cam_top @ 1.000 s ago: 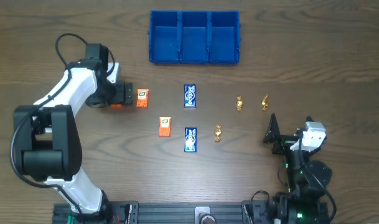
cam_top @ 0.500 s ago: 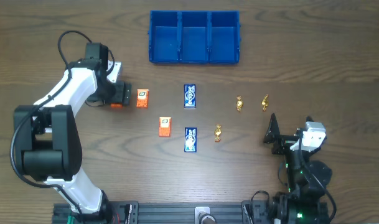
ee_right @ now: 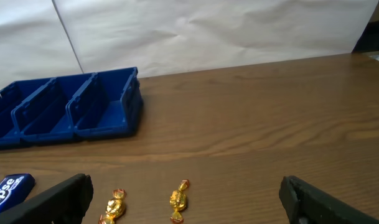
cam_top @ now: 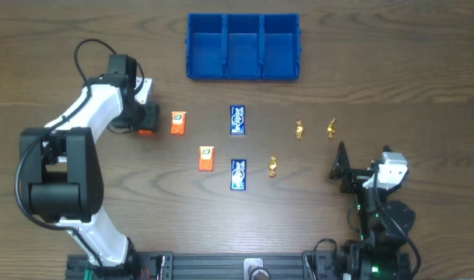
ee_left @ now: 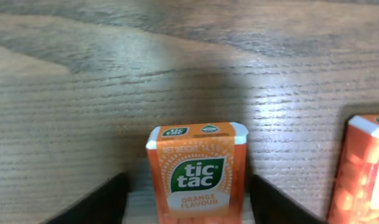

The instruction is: Sort Candies Into Trays

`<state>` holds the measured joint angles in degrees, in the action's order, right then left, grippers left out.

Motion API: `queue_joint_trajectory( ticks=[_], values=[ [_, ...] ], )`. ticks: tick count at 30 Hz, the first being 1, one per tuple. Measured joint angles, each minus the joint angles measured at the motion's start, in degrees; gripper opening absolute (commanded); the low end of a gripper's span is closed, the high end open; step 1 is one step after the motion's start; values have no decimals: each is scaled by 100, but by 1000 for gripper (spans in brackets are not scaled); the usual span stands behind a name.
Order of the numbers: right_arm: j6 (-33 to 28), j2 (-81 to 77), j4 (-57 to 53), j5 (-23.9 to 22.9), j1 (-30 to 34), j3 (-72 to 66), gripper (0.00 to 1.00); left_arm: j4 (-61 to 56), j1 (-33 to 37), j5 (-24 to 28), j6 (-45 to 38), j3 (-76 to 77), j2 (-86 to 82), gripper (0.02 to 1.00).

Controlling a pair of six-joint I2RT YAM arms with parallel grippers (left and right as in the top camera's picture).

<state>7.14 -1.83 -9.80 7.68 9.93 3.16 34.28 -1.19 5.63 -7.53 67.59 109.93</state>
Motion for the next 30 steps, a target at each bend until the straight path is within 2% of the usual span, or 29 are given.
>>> queue_joint_trajectory(
  ticks=[2,6,18,24,30],
  values=[
    [2,0,0,0,0,0,998,-4,0,0,-37,0,0,351],
    [2,0,0,0,0,0,998,-28,0,-2,-24,0,0,312],
    [2,0,0,0,0,0,998,356,-68,-17,330,232,-472,316],
    [2,0,0,0,0,0,998,719,-765,-581,903,1862,-1353,329],
    [2,-2,2,0,0,0,998,767,-1611,-988,1132,3788,-901,334]
  ],
)
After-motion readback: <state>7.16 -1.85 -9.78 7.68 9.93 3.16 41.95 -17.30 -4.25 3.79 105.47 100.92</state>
